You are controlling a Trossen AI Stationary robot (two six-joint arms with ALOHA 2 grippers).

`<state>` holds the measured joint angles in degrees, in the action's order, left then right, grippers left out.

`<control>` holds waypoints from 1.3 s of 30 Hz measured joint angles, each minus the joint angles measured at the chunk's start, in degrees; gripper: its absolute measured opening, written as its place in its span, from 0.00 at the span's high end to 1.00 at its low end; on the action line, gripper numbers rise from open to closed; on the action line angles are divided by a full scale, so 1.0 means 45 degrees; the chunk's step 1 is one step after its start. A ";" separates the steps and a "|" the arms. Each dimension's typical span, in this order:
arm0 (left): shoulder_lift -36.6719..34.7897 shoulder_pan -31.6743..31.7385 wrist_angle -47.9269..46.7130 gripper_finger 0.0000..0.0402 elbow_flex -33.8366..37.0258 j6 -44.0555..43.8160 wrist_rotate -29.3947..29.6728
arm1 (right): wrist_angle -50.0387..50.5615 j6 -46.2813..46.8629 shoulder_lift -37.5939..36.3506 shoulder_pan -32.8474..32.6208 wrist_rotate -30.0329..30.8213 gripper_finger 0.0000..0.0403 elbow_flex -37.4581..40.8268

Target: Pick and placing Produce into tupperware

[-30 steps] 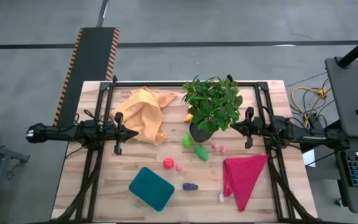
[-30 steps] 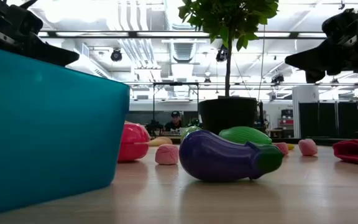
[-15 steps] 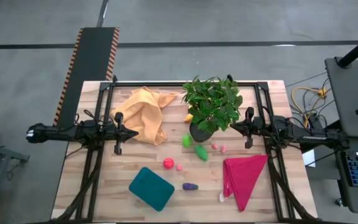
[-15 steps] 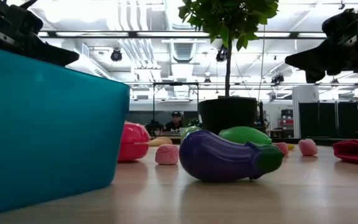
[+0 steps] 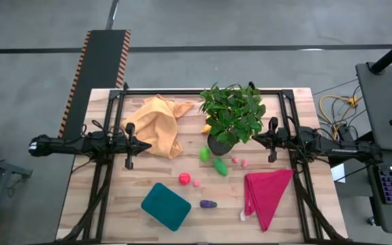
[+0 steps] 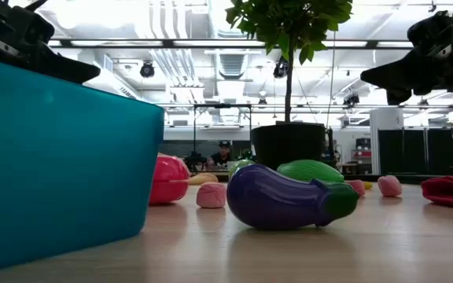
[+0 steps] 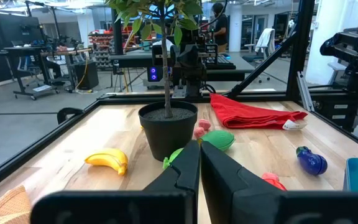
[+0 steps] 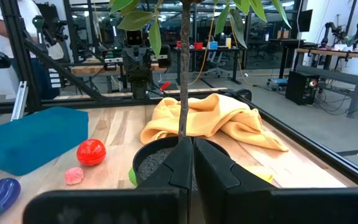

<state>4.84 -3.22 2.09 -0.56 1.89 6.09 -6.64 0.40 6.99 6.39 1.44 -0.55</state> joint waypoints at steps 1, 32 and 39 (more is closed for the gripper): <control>0.0000 -0.0005 -0.0001 1.00 -0.0001 0.0000 -0.0004 | 0.0001 0.0000 0.0004 -0.0001 0.0001 0.98 -0.0001; 0.0380 0.0000 0.1373 0.99 -0.0317 -0.0368 0.0029 | -0.3096 0.3583 0.0188 0.0001 0.0018 0.96 -0.0001; 0.2269 0.0120 0.1533 0.79 -0.1820 0.1050 0.0765 | -0.3619 0.2622 0.1216 -0.0003 0.0023 0.73 -0.0674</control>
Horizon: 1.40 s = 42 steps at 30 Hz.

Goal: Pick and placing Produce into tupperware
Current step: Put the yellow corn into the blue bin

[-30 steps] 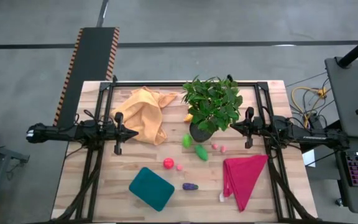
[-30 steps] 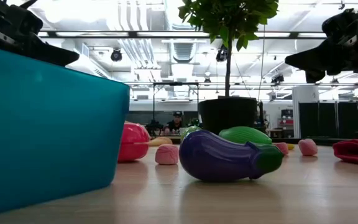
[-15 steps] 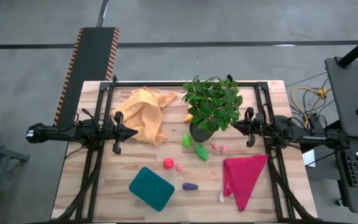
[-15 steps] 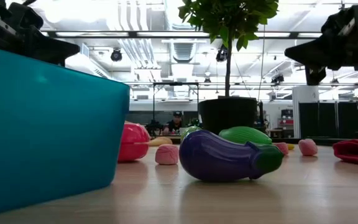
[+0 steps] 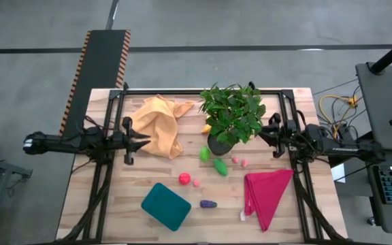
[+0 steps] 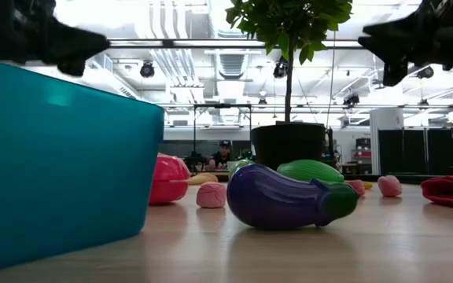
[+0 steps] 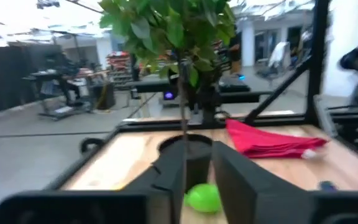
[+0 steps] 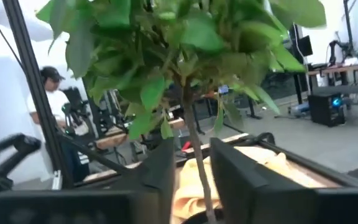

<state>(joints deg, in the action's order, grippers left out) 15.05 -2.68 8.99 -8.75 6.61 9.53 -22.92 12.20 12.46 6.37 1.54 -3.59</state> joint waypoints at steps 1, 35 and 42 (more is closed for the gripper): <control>0.0360 0.0014 0.0117 0.76 -0.0292 0.0149 0.0131 | -0.0008 -0.0280 0.0276 0.0004 0.0000 0.69 -0.0272; 0.5358 0.0001 0.3626 0.65 -0.3805 0.1955 0.2973 | 1.4822 0.2270 0.5937 -0.0025 0.6100 0.62 -0.7706; 0.5289 -0.0004 0.3673 0.65 -0.3785 0.1930 0.2853 | 1.3450 0.1573 0.3421 -0.0035 0.4941 0.63 -0.6836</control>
<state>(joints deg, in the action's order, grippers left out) 38.85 -2.70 25.52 -25.78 15.30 22.37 37.60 19.28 27.86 6.22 23.78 -34.35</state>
